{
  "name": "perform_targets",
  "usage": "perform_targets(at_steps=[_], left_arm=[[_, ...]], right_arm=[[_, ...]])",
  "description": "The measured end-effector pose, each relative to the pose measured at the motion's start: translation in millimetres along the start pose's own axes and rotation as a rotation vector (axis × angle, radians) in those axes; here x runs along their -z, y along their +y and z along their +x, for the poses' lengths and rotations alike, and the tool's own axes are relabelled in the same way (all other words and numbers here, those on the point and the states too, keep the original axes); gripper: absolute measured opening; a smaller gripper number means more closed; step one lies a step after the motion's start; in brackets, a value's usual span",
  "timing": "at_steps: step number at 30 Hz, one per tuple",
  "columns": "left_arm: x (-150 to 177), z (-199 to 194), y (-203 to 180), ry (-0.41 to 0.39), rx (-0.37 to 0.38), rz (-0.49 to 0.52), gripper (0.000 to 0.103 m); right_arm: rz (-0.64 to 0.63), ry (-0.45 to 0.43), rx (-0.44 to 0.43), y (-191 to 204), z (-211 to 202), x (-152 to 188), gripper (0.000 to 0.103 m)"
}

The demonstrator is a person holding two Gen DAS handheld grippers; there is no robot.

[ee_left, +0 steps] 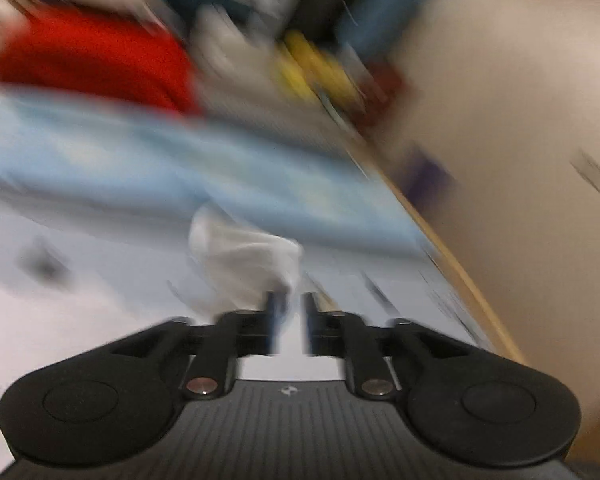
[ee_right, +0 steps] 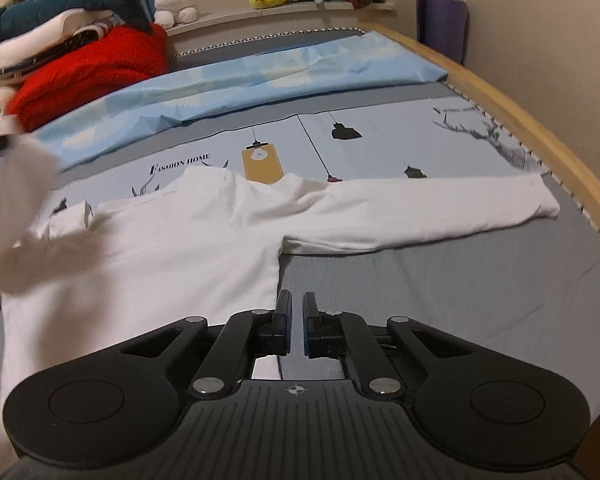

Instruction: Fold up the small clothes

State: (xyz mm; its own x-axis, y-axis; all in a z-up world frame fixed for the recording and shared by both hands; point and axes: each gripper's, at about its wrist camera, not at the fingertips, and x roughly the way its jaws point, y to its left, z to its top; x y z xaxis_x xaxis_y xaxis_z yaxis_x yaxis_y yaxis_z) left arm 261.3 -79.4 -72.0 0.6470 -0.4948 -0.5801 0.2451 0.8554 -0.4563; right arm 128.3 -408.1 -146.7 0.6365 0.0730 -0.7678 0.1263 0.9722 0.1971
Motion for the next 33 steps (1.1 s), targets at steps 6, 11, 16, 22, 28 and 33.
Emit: perform_targets(at_steps=[6, 11, 16, 22, 28, 33], left_arm=[[30.5, -43.0, -1.0, 0.038, -0.080, 0.108, 0.033], [41.3, -99.6, 64.4, 0.074, -0.408, 0.096, 0.033], [63.5, -116.6, 134.0, 0.063, -0.580, -0.026, 0.032], [50.7, -115.4, 150.6, 0.017, -0.572, 0.022, 0.033], [42.9, -129.6, 168.3, 0.013, -0.542, -0.078, 0.033], [40.4, -134.8, 174.7, 0.008, -0.549, -0.115, 0.033]], right_arm=[[0.056, 0.003, -0.080, -5.3, 11.5, -0.5, 0.006], [0.107, 0.017, -0.167, 3.2, 41.9, -7.6, 0.007], [0.161, 0.052, -0.251, 28.2, 98.3, -29.8, 0.019], [0.139, 0.110, -0.217, 62.9, 165.0, -33.1, 0.027], [0.091, 0.157, -0.195, 88.9, 204.8, -23.5, 0.026], [0.022, 0.075, -0.122, 101.9, 196.0, -29.6, 0.000]])
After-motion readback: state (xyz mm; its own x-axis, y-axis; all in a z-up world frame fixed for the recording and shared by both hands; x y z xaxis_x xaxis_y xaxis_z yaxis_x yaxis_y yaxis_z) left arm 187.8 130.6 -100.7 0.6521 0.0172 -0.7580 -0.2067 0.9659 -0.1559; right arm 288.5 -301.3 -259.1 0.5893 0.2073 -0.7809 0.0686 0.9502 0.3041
